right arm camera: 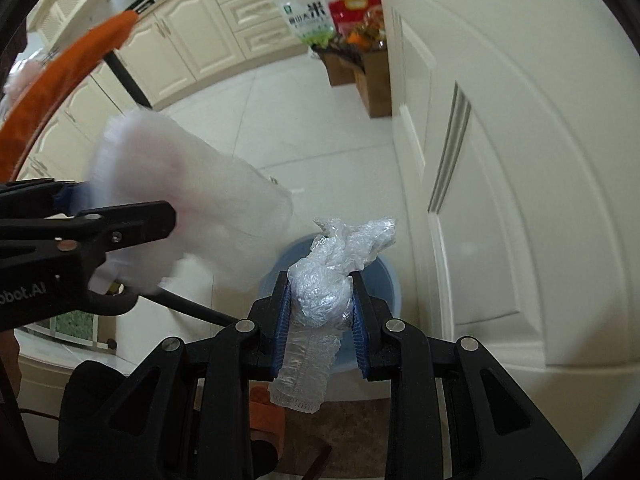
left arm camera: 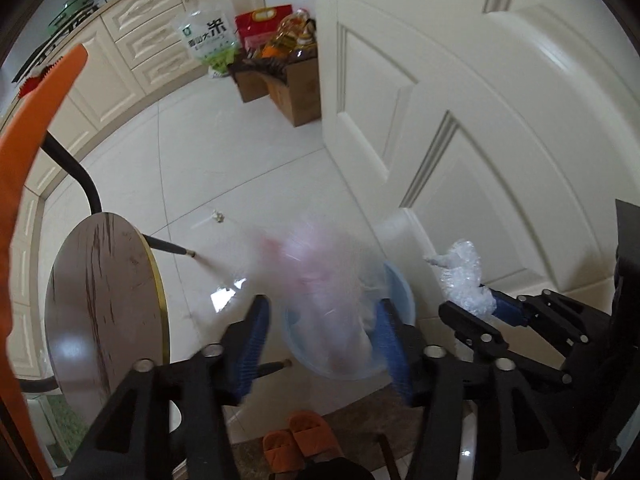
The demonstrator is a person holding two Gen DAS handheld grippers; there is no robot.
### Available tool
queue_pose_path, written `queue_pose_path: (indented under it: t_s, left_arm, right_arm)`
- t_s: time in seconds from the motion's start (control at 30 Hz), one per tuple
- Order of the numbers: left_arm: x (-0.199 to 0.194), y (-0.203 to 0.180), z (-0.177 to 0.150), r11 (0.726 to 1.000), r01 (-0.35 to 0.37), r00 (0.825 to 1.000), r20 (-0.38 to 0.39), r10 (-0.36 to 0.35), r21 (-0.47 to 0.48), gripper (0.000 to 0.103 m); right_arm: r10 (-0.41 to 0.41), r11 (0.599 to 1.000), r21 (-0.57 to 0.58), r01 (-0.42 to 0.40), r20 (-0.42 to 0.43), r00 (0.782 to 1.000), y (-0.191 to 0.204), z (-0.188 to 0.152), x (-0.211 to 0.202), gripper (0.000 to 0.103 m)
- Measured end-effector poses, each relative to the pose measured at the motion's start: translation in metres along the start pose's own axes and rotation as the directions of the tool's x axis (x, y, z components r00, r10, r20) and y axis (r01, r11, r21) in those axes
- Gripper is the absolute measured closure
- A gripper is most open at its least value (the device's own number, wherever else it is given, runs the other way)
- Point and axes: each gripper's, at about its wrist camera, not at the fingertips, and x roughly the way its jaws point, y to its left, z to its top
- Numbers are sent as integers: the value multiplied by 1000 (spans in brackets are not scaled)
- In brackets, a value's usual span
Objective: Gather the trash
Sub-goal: 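Carry both items to the blue bin and open both tools to drop them, then move both tools back over the orange table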
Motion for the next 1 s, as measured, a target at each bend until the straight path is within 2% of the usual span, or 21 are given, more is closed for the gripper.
queue_pose_path:
  t_s: [0.07,0.17,0.33,0.37,0.43,0.53,0.67,0.8,0.87,0.93,1.0]
  left_arm:
    - [1,-5,2,1000,-5,1000,-3,5,9,41]
    - [-4,-16,2,999,-38,999,14,38,7,41]
    - [-40,-11,-16,996,-82,992,90,83,-21,41]
    - [-51,-11,-19,994,-102,988,111,104,-28,43]
    - [-71,-13,-27,998,-57,990,124,60,-32,43]
    - [-97,-15,-39,997,-62,984,165,67,-36,42]
    - [-132,-13,-60,999,-5,976,217,16,-48,39]
    - [-182,-4,-85,996,64,949,313,-43,-56,39]
    - [-203,6,-97,994,87,932,359,-57,-67,33]
    - [-228,24,-111,993,62,908,419,-14,-102,30]
    - [-247,44,-126,989,25,884,465,44,-142,26]
  right_arm:
    - [1,1000,11,-1,-10,1000,0,2,6,75]
    - [14,1000,17,-14,-8,1000,0,-1,11,75]
    - [46,999,15,-47,27,999,6,-3,13,72]
    - [48,999,19,-49,32,998,8,-1,12,66]
    - [47,999,24,-48,50,998,13,1,7,56]
    - [51,998,17,-53,85,995,23,2,-9,37]
    - [40,999,7,-42,131,991,37,-1,-44,35]
    - [43,999,-14,-41,199,979,53,-5,-87,29]
    - [58,998,-42,-49,242,969,70,-4,-113,27]
    - [71,996,-76,-52,282,957,87,-2,-135,21]
    - [83,991,-126,-44,323,943,111,2,-156,19]
